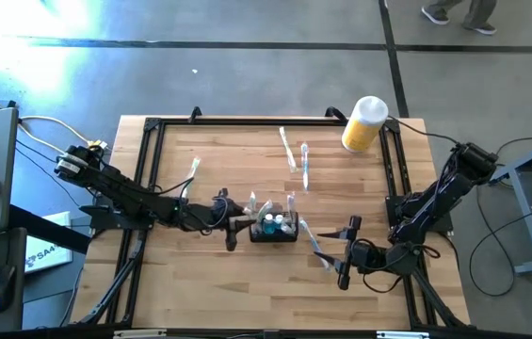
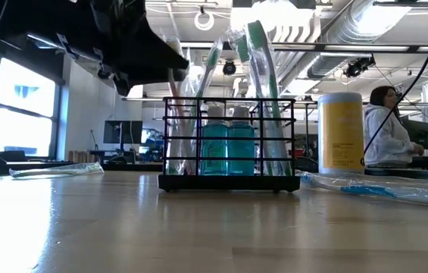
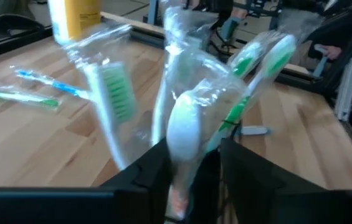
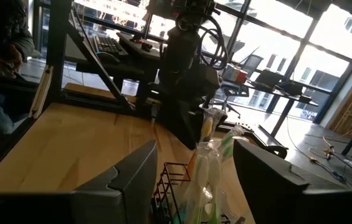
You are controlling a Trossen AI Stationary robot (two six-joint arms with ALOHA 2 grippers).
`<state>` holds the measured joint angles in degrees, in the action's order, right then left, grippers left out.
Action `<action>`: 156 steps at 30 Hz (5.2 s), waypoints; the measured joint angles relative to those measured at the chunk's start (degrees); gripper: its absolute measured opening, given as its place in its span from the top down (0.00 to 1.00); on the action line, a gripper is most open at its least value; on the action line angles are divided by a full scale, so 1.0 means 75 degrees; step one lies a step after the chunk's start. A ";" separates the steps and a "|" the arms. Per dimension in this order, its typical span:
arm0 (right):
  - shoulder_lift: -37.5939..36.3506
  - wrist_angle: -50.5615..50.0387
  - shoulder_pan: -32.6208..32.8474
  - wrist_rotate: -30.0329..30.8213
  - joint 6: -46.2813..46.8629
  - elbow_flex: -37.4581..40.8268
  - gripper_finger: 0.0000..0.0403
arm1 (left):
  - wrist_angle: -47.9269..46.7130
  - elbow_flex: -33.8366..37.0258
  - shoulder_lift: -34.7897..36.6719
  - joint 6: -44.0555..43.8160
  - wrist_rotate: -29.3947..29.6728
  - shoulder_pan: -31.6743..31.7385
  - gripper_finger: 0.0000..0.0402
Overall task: Pick & Place toothbrushing station
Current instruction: Put the orange toothbrush into the wire organizer, then put the left green toothbrush into the wire organizer
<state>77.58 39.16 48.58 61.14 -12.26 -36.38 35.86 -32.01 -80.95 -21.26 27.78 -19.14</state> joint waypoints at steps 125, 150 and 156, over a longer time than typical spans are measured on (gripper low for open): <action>-0.0006 -0.1202 -0.1577 -0.2694 0.2885 0.0003 0.50 | -0.9358 0.0213 0.1314 -0.0608 -0.2900 0.7251 0.44; -0.0003 -0.1873 -0.1635 -0.2812 0.2747 0.0000 0.50 | -0.8420 0.0946 0.1348 -0.0823 -0.2590 0.7251 0.95; -0.0003 -0.2149 -0.1634 -0.2813 0.2772 0.0003 0.50 | -0.9083 0.0377 0.1807 -0.0824 -0.2550 0.7016 1.00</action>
<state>77.56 23.05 36.32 40.05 8.53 -36.36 -32.26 -29.18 -67.40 -27.43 8.66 33.48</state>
